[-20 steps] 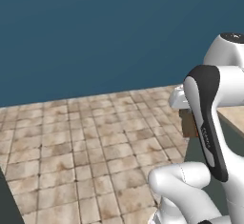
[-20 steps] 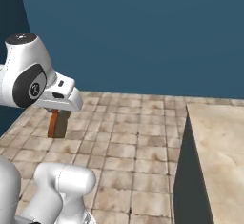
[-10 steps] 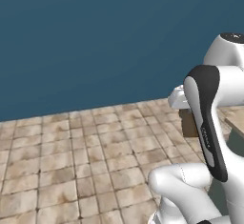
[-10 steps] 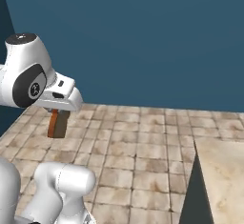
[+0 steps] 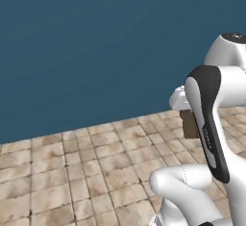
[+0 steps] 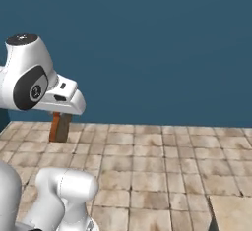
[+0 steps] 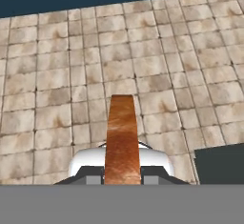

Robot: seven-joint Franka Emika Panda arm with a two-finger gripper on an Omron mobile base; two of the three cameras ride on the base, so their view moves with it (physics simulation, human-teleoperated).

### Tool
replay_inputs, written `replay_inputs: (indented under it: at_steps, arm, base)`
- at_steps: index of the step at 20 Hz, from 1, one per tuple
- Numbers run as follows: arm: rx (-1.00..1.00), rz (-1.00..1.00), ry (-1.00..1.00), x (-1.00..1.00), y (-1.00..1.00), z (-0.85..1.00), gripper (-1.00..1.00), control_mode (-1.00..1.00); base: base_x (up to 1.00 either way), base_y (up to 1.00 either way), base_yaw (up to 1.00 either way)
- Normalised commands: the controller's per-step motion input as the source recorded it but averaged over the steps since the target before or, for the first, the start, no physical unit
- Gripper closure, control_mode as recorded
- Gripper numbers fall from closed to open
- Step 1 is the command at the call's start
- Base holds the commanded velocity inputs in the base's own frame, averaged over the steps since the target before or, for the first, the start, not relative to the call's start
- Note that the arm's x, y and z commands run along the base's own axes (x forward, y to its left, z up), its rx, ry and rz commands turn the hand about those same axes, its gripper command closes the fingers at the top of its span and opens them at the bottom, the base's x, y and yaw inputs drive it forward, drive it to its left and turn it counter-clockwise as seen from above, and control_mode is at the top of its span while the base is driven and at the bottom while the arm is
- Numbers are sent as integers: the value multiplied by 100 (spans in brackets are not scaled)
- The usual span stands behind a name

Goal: Start the toaster. Once the lever pops up, take the bread to the plate on the dining counter.

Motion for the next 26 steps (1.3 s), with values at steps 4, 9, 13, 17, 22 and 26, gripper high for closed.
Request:
replay_inputs:
  at_steps: [4,9,13,17,22,26]
  arm:
    - [0,0,0,0,0,0,100,100]
    - [0,0,0,0,0,0,100,100]
    - [0,0,0,0,0,0,100,100]
    - [0,0,0,0,0,0,100,100]
    - [0,0,0,0,0,0,100,100]
    - [0,0,0,0,0,0,100,100]
  base:
    - [76,22,-49]
    - [55,25,-66]
    - [47,16,-68]
    - [48,29,-69]
    - [50,38,-69]
    - [55,53,-66]
